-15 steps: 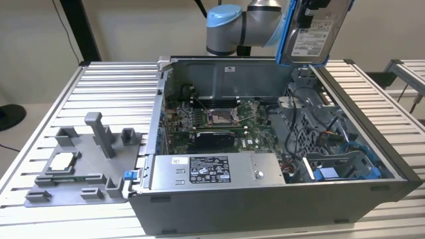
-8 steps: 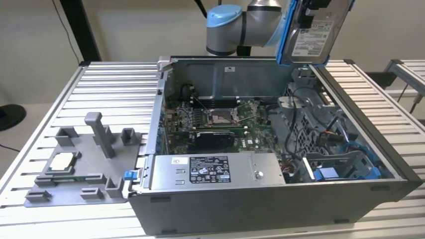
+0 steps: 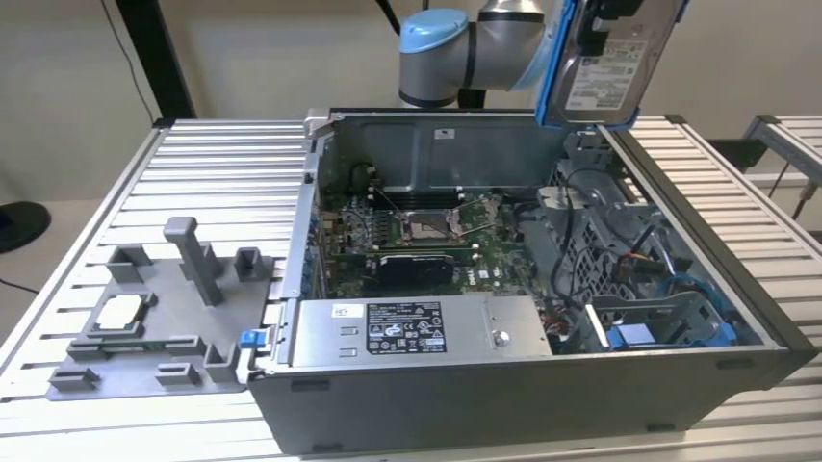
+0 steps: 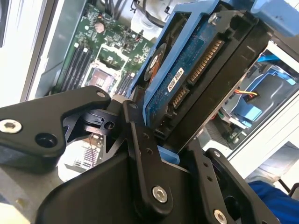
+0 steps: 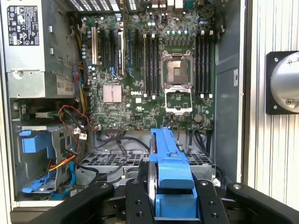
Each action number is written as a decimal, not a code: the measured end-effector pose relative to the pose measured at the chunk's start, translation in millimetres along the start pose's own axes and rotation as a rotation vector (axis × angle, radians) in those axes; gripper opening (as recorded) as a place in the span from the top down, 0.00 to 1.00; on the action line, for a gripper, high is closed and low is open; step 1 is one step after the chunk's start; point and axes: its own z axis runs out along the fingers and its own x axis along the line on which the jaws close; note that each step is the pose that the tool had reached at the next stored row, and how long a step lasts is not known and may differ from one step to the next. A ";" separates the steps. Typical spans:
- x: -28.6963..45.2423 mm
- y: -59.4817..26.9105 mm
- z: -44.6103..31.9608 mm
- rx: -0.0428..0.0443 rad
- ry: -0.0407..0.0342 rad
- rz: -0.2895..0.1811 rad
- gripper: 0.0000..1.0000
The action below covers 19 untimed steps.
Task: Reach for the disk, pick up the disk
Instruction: 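Pick up the disk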
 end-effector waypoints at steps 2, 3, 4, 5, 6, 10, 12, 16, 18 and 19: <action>2.4 -0.1 0.0 0.0000 -0.0001 0.000 1.00; 3.8 -0.2 0.0 0.0000 0.0000 0.000 1.00; 5.3 -0.3 0.0 0.0000 0.0001 0.000 1.00; 6.8 -0.4 0.0 0.0000 0.0000 0.000 1.00; 8.3 -0.5 0.0 0.0000 -0.0001 0.000 1.00; 14.6 -1.0 0.0 0.0000 -0.0001 0.000 1.00; 17.6 -1.2 0.0 0.0000 -0.0001 0.000 1.00; 23.6 -1.7 0.1 -0.0001 -0.0002 0.000 1.00; 26.6 -2.0 0.0 -0.0001 -0.0001 0.000 1.00; 28.0 -2.1 0.1 -0.0001 -0.0002 0.000 1.00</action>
